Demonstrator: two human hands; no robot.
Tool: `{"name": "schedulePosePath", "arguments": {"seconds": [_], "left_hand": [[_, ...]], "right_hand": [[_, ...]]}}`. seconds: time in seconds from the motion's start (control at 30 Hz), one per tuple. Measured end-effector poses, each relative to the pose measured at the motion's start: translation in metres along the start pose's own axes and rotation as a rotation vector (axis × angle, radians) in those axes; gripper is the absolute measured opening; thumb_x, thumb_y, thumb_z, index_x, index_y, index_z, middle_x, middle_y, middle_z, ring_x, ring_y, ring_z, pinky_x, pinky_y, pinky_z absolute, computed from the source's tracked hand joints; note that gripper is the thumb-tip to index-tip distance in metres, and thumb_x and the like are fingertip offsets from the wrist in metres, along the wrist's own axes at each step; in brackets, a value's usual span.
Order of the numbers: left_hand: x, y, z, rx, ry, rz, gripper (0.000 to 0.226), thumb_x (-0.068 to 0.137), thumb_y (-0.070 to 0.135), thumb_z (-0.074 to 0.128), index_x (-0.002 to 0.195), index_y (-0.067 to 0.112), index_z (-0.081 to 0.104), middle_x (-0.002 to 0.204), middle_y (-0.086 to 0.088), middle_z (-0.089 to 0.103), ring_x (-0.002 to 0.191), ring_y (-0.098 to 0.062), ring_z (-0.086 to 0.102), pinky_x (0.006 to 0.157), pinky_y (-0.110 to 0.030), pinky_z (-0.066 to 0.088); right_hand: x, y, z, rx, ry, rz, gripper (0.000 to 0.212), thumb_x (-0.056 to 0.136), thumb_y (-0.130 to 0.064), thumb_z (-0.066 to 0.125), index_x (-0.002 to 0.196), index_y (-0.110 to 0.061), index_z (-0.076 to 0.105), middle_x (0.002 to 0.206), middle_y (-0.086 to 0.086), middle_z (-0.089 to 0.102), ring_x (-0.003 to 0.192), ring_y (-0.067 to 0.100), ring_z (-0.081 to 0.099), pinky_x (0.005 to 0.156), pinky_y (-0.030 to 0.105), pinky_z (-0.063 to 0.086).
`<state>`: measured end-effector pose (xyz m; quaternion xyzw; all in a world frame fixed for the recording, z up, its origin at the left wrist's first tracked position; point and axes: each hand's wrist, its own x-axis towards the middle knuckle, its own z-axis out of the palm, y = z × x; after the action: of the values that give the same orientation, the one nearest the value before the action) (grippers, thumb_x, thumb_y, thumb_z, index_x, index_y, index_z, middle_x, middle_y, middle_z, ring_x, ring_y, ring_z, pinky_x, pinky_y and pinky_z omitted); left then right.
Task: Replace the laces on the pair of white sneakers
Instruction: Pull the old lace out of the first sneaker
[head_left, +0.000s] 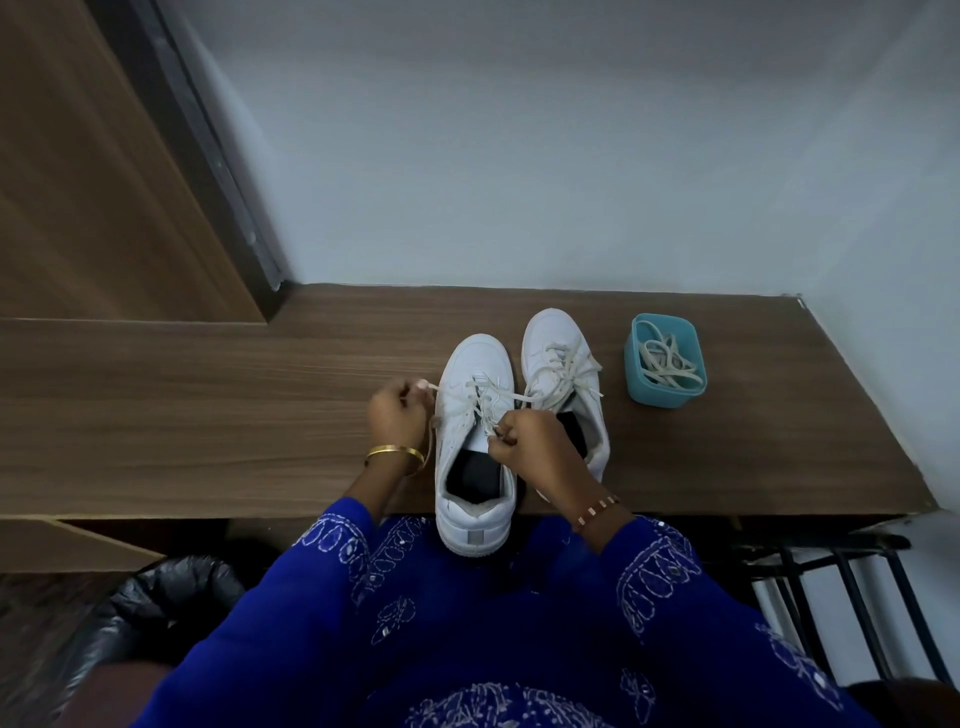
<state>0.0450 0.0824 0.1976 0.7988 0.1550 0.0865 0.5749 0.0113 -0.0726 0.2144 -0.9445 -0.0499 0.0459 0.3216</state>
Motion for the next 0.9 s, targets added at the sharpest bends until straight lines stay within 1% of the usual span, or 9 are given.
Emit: {"name": "schedulePosePath", "arguments": {"seconds": [0.1,0.2,0.33,0.4,0.47,0.6,0.73,0.83,0.9], "left_hand": [[0.0,-0.004,0.005,-0.209,0.037,-0.136,0.034,0.095,0.007,0.047,0.062,0.015,0.046,0.064,-0.002,0.057,0.059,-0.011,0.059,0.059,-0.025,0.047],[0.001,-0.003,0.015,-0.459,0.105,-0.365,0.029,0.099,0.01,0.036,0.072,0.013,0.047,0.065,-0.006,0.059,0.045,-0.008,0.06,0.049,-0.026,0.048],[0.013,-0.011,0.001,-0.755,0.139,-0.652,0.027,0.1,0.016,0.024,0.082,0.011,0.042,0.064,-0.006,0.065,0.041,-0.013,0.063,0.06,-0.034,0.048],[0.012,-0.011,-0.007,-0.599,0.124,-0.578,0.03,0.099,0.008,0.03,0.072,0.012,0.043,0.051,-0.001,0.064,0.043,-0.011,0.062,0.052,-0.028,0.047],[0.004,-0.008,-0.009,-0.422,0.058,-0.504,0.026,0.098,0.006,0.038,0.075,0.005,0.052,0.061,-0.005,0.061,0.057,-0.014,0.058,0.041,-0.018,0.047],[-0.008,-0.014,-0.004,0.202,-0.164,-0.198,0.033,0.094,0.026,0.048,0.094,-0.004,0.061,0.086,-0.017,0.063,0.082,-0.029,0.058,0.062,-0.025,0.035],[-0.025,-0.006,0.003,0.361,-0.235,0.086,0.028,0.089,0.023,0.048,0.108,0.003,0.055,0.092,-0.016,0.064,0.081,-0.03,0.058,0.064,-0.025,0.033],[-0.032,-0.002,0.003,0.451,-0.283,0.171,0.043,0.083,0.031,0.047,0.118,0.006,0.055,0.096,-0.015,0.067,0.089,-0.033,0.062,0.065,-0.024,0.036],[-0.035,-0.004,0.003,0.447,-0.333,0.18,0.061,0.073,0.039,0.045,0.123,0.005,0.053,0.106,-0.015,0.065,0.097,-0.031,0.06,0.072,-0.024,0.038]], "right_hand": [[0.0,0.0,-0.001,-0.023,-0.016,0.002,0.025,0.083,-0.011,0.058,0.062,0.003,0.054,0.053,0.011,0.047,0.053,0.015,0.041,0.053,0.028,0.032],[0.0,-0.001,-0.003,-0.051,-0.011,-0.006,0.042,0.082,-0.009,0.055,0.05,-0.015,0.029,0.047,0.0,0.031,0.045,0.008,0.027,0.046,0.024,0.022],[-0.001,-0.003,-0.003,-0.055,-0.005,-0.001,0.045,0.083,-0.008,0.053,0.05,-0.016,0.024,0.047,0.0,0.027,0.044,0.008,0.024,0.046,0.024,0.02],[-0.002,-0.003,-0.002,-0.038,-0.008,0.016,0.037,0.082,-0.008,0.054,0.052,-0.011,0.032,0.049,0.005,0.034,0.047,0.013,0.031,0.048,0.028,0.027],[-0.002,-0.004,-0.001,-0.043,0.003,0.043,0.026,0.082,-0.011,0.054,0.059,-0.005,0.045,0.053,0.009,0.043,0.054,0.018,0.041,0.053,0.031,0.033],[-0.004,-0.011,0.002,-0.102,0.042,0.064,0.037,0.082,-0.012,0.051,0.054,-0.014,0.027,0.051,-0.002,0.031,0.059,0.019,0.039,0.045,0.025,0.022],[-0.001,-0.014,0.004,-0.166,0.039,0.109,0.03,0.083,-0.013,0.05,0.06,-0.013,0.03,0.061,0.005,0.045,0.069,0.027,0.046,0.057,0.029,0.026],[0.002,-0.013,0.006,-0.157,0.02,0.116,0.008,0.084,-0.011,0.049,0.078,-0.006,0.049,0.088,0.019,0.063,0.085,0.034,0.058,0.062,0.03,0.032],[0.003,-0.011,0.004,-0.149,-0.007,0.115,0.013,0.084,-0.01,0.049,0.089,-0.001,0.057,0.093,0.02,0.064,0.09,0.034,0.059,0.065,0.029,0.034]]}}
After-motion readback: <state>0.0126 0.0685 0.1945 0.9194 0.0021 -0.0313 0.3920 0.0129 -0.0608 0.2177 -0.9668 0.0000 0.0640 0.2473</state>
